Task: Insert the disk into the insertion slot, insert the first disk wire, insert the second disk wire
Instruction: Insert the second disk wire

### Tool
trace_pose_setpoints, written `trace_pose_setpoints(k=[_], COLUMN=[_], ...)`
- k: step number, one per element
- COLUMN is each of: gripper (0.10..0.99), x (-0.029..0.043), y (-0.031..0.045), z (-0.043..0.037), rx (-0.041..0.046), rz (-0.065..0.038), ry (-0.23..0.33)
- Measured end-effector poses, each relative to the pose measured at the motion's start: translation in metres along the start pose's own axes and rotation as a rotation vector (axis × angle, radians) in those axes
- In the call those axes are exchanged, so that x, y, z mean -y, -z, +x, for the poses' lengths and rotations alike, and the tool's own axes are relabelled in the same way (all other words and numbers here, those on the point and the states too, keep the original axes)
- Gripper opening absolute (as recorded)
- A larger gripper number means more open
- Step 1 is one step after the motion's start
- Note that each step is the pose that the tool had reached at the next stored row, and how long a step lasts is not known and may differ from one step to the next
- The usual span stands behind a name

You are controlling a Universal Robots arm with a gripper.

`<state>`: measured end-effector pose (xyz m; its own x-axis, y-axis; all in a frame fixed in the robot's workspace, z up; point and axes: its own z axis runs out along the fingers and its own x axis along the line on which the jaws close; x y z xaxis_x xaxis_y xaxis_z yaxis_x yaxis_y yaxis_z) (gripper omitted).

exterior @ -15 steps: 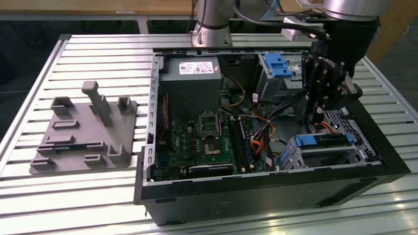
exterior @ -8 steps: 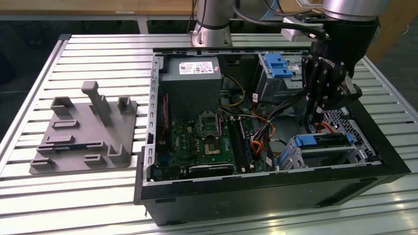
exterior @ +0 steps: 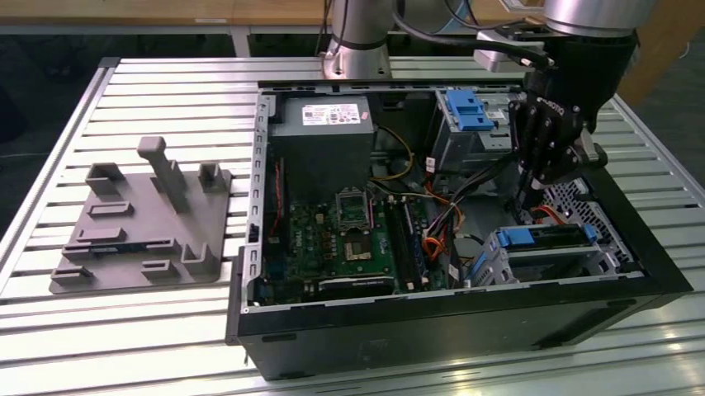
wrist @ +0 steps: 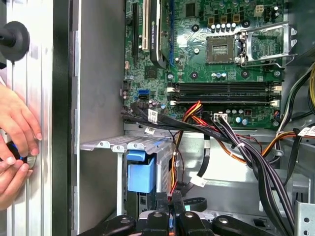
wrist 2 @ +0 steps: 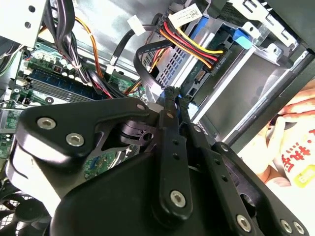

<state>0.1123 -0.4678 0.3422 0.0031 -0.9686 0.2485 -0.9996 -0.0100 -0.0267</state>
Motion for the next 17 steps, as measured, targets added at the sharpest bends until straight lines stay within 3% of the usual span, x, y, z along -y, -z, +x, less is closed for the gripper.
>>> trace_pose_setpoints(k=[10, 17], gripper=[0.145, 0.145], x=[0.0002, 0.0105], y=[-0.0005, -0.0010], z=[-0.0001, -0.0002], rx=[-0.0006, -0.0006], rz=[0.000, -0.012], ry=[0.000, 0.002])
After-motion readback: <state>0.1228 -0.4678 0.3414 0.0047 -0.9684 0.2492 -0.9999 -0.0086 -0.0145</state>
